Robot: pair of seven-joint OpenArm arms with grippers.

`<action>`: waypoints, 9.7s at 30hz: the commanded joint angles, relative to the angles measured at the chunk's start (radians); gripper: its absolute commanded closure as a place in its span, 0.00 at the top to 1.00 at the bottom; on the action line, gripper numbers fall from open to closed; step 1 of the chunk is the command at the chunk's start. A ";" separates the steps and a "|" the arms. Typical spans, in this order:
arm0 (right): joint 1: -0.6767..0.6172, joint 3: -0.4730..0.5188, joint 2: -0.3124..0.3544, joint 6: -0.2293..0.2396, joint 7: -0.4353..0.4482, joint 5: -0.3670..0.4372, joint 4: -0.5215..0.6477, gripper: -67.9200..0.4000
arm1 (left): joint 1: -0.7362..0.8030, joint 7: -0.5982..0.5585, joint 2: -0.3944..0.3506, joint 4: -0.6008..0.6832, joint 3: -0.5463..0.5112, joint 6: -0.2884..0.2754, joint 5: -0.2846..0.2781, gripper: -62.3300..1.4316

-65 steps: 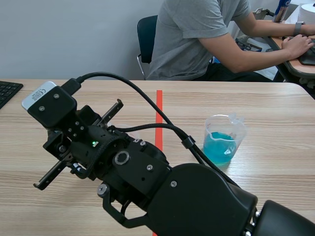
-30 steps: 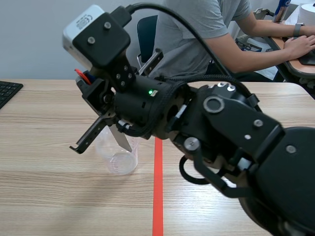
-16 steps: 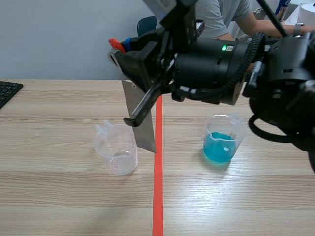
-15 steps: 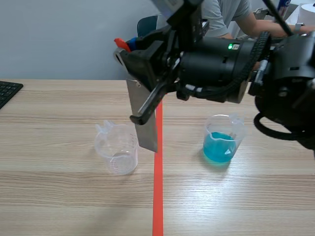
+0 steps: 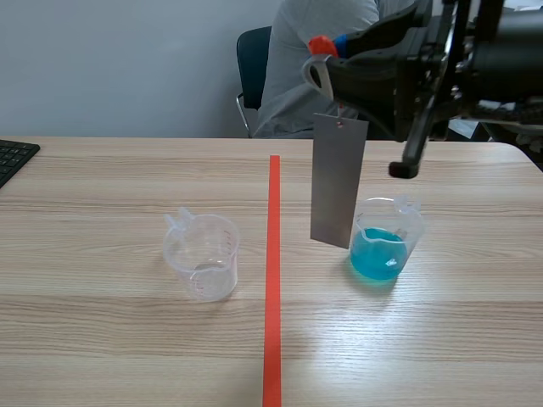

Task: Do the redox reaction experiment.
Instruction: 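Move the plate over the blue solution, then point at the plate with the left hand, then lower the plate into the blue solution, then hold the plate still in the solution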

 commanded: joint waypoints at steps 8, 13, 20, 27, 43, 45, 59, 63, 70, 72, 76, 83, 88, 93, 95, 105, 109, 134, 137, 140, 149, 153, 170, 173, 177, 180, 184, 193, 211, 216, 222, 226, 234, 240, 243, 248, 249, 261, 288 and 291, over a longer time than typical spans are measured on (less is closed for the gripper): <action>0.012 0.122 0.139 0.041 0.026 0.094 0.013 0.03 | 0.011 0.005 0.008 0.016 -0.003 -0.002 -0.005 0.09; 0.013 0.143 0.158 0.051 0.027 0.096 -0.018 0.03 | 0.014 0.008 0.005 0.016 -0.003 -0.001 -0.005 0.09; 0.020 0.148 0.157 0.101 0.074 0.096 -0.108 0.03 | 0.035 0.006 -0.006 0.019 -0.005 -0.001 -0.006 0.09; 0.054 0.148 0.157 0.114 0.118 0.096 -0.195 0.03 | 0.105 -0.048 -0.043 0.064 -0.033 -0.002 -0.011 0.09; 0.189 0.148 0.044 0.114 0.150 0.023 -0.387 0.03 | 0.144 -0.117 -0.272 0.283 -0.104 -0.051 -0.166 0.09; 0.196 0.148 0.025 0.114 0.149 0.008 -0.391 0.03 | 0.108 -0.131 -0.311 0.283 -0.103 -0.080 -0.188 0.09; 0.190 0.145 -0.003 0.114 0.142 0.008 -0.390 0.03 | -0.271 -0.153 -0.564 0.333 0.093 -0.344 -0.188 0.09; 0.189 0.145 -0.003 0.114 0.138 0.008 -0.385 0.03 | -0.444 -0.142 -0.571 0.333 0.233 -0.343 -0.173 0.09; 0.142 0.146 0.017 0.114 0.137 0.009 -0.326 0.03 | -0.756 -0.112 -0.523 0.333 0.533 -0.317 -0.129 0.09; 0.129 0.146 0.024 0.114 0.142 0.008 -0.313 0.03 | -0.835 -0.082 -0.497 0.333 0.603 -0.293 -0.129 0.09; 0.117 0.146 0.024 0.114 0.143 0.001 -0.304 0.03 | -0.977 0.003 -0.436 0.332 0.722 -0.260 -0.129 0.09; 0.112 0.146 0.024 0.114 0.143 0.001 -0.304 0.03 | -1.155 0.061 -0.320 0.240 0.868 -0.199 -0.129 0.09; 0.112 0.146 0.024 0.114 0.143 0.001 -0.304 0.03 | -1.243 0.056 -0.229 0.106 0.943 -0.199 -0.129 0.09; 0.112 0.146 0.024 0.114 0.142 0.001 -0.304 0.03 | -1.324 0.030 -0.131 -0.019 1.022 -0.159 -0.129 0.09; 0.112 0.146 0.024 0.114 0.142 0.002 -0.304 0.03 | -1.355 0.027 -0.092 -0.061 1.046 -0.142 -0.130 0.09; 0.112 0.146 0.024 0.114 0.142 0.002 -0.304 0.03 | -1.477 0.004 0.067 -0.240 1.109 -0.097 -0.130 0.09; 0.112 0.146 0.024 0.114 0.142 0.002 -0.304 0.03 | -1.509 -0.002 0.114 -0.307 1.109 -0.079 -0.130 0.09; 0.112 0.146 0.024 0.114 0.139 0.002 -0.304 0.03 | -1.535 -0.074 0.240 -0.448 1.133 0.003 -0.125 0.09; 0.112 0.146 0.024 0.114 0.139 0.002 -0.304 0.03 | -1.535 -0.068 0.240 -0.448 1.133 0.002 -0.125 0.09; 0.112 0.146 0.024 0.114 0.139 0.002 -0.304 0.03 | -1.535 -0.068 0.240 -0.448 1.133 0.002 -0.125 0.09; 0.112 0.146 0.024 0.114 0.139 0.002 -0.304 0.03 | -1.535 -0.068 0.240 -0.448 1.133 -0.002 -0.102 0.09; 0.112 0.146 0.024 0.114 0.139 0.002 -0.304 0.03 | -1.535 -0.068 0.240 -0.448 1.133 -0.002 -0.102 0.09; 0.112 0.146 0.024 0.114 0.138 0.002 -0.304 0.03 | -1.534 -0.077 0.237 -0.447 1.133 -0.002 -0.103 0.09; 0.112 0.146 0.024 0.114 0.139 0.002 -0.304 0.03 | -1.529 -0.101 0.211 -0.439 1.129 -0.002 -0.104 0.09; 0.112 0.146 0.024 0.114 0.138 0.002 -0.304 0.03 | -1.498 -0.105 0.112 -0.356 1.123 -0.002 -0.149 0.09; 0.112 0.146 0.021 0.114 0.138 0.001 -0.304 0.03 | -1.453 -0.105 0.004 -0.250 1.086 -0.002 -0.178 0.09; 0.112 0.146 0.021 0.114 0.138 0.001 -0.304 0.03 | -1.368 -0.096 -0.164 -0.097 1.010 -0.002 -0.220 0.09; 0.109 0.146 0.002 0.114 0.139 -0.024 -0.307 0.03 | -1.011 -0.090 -0.497 0.130 0.731 0.002 -0.287 0.09; 0.073 0.146 -0.084 0.114 0.143 -0.149 -0.327 0.03 | -0.212 -0.095 -0.509 0.145 0.201 0.010 -0.294 0.09; 0.073 0.146 -0.109 0.114 0.147 -0.177 -0.370 0.03 | -0.135 -0.094 -0.452 0.145 0.159 0.010 -0.290 0.09; 0.074 0.146 -0.143 0.114 0.192 -0.232 -0.442 0.03 | -0.103 -0.094 -0.404 0.144 0.157 0.036 -0.283 0.09; 0.074 0.143 -0.169 0.114 0.239 -0.292 -0.494 0.03 | -0.095 -0.095 -0.375 0.143 0.157 0.059 -0.282 0.09; 0.074 0.114 -0.195 0.114 0.331 -0.389 -0.575 0.03 | -0.086 -0.097 -0.375 0.143 0.157 0.058 -0.275 0.09; 0.074 0.105 -0.195 0.114 0.371 -0.433 -0.613 0.03 | -0.086 -0.095 -0.375 0.143 0.157 0.058 -0.275 0.09; 0.074 0.105 -0.195 0.114 0.397 -0.461 -0.626 0.03 | -0.086 -0.090 -0.375 0.143 0.157 0.058 -0.275 0.09; 0.073 0.105 -0.195 0.114 0.397 -0.463 -0.628 0.03 | -0.086 -0.090 -0.375 0.143 0.157 0.058 -0.275 0.09; 0.073 0.105 -0.195 0.114 0.397 -0.463 -0.628 0.03 | -0.086 -0.090 -0.375 0.143 0.157 0.058 -0.275 0.09; 0.073 0.105 -0.195 0.114 0.393 -0.463 -0.628 0.03 | -0.086 -0.090 -0.375 0.143 0.157 0.058 -0.275 0.09; 0.073 0.105 -0.195 0.114 0.389 -0.463 -0.628 0.03 | -0.086 -0.090 -0.375 0.143 0.157 0.058 -0.275 0.09; 0.074 0.105 -0.195 0.114 0.389 -0.463 -0.628 0.03 | -0.086 -0.090 -0.375 0.143 0.157 0.058 -0.275 0.09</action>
